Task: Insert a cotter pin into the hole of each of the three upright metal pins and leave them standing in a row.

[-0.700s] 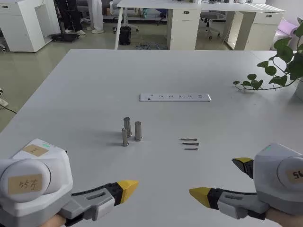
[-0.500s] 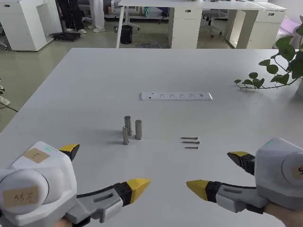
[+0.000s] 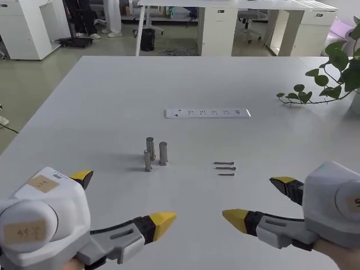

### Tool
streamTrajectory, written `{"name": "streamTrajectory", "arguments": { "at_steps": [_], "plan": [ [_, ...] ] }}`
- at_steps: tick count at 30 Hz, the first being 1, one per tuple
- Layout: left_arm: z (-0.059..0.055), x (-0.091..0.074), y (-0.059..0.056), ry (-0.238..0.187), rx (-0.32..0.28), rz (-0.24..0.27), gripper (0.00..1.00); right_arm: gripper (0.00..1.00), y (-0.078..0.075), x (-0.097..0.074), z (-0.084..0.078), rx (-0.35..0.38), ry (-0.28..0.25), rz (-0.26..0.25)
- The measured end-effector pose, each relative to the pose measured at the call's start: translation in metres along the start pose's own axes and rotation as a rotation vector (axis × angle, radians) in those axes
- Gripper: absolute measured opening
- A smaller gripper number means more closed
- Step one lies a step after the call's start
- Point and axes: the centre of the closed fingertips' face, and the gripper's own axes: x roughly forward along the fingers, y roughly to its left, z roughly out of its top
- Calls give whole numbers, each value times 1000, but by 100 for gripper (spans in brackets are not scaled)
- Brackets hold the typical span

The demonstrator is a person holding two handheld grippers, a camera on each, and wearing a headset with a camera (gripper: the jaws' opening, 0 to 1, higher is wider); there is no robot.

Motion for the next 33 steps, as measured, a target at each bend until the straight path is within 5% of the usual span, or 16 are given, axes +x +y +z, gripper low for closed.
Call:
{"name": "streamTrajectory", "arguments": {
  "at_steps": [18,33],
  "plan": [
    [-3,-2,8,15,3,35,99,71,4,1,-2,3,-1,12],
    [-6,-1,12,25,11,41,99,98,12,7,-3,-18,22,76]
  ]
}}
